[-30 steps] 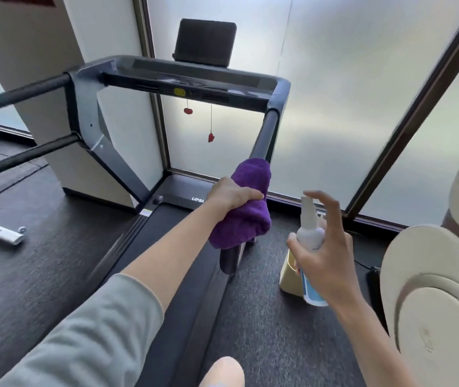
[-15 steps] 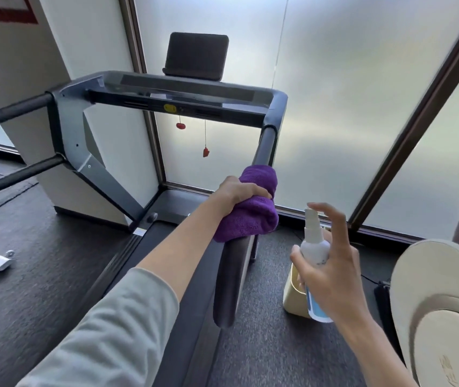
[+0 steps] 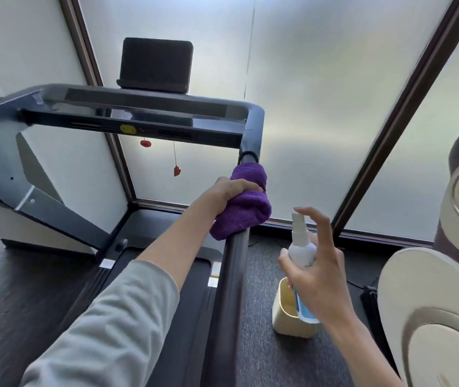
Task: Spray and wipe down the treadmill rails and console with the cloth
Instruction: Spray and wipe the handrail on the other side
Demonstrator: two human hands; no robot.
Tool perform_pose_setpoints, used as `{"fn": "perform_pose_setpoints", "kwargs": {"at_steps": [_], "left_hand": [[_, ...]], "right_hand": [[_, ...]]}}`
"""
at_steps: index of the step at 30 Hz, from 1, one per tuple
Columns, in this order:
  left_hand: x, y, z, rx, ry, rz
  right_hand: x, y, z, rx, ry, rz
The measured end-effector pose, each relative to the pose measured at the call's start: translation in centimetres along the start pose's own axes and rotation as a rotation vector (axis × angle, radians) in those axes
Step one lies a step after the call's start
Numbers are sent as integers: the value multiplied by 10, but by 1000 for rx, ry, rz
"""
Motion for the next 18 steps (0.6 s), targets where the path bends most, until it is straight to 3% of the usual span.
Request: {"fn": "perform_pose_setpoints", "kwargs": {"at_steps": [8,18], "left_hand": [[-3,-32,-22,7,33,6],[2,35,10,18,-97,-111]], "right_hand": [[2,-11,-5,-21,-37,-11],[0,29,14,-17,-112,102]]}}
Point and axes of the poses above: each hand's wrist, its own y-axis away from the middle knuckle, its own x-axis out of the palm, z = x × y, the point moved 8 cm from there along -y, towards the middle knuckle, and after that the axes turned 15 degrees about -y, right-handed, at the moved point
